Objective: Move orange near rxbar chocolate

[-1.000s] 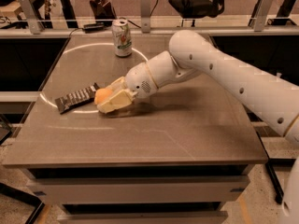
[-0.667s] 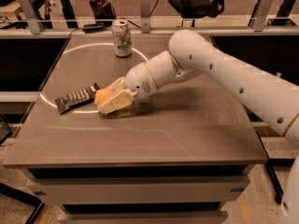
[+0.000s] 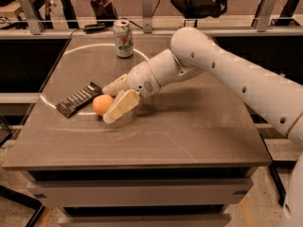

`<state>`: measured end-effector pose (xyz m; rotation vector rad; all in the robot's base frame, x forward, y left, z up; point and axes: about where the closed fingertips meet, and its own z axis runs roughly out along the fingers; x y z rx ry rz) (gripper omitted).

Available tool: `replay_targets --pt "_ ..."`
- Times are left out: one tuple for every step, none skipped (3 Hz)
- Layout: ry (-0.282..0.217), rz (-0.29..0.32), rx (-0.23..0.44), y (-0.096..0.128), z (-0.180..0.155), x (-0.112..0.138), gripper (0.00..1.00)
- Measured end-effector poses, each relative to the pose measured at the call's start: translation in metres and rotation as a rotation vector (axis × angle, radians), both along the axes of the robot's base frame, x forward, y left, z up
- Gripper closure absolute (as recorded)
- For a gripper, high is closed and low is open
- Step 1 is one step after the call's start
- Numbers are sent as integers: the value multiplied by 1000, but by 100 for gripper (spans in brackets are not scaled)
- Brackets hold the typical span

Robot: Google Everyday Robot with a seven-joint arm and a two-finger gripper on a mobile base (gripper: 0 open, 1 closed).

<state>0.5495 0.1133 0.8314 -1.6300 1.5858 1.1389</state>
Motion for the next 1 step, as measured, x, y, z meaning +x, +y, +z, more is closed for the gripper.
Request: replay_targets --pt "-1 1 0 0 0 0 0"
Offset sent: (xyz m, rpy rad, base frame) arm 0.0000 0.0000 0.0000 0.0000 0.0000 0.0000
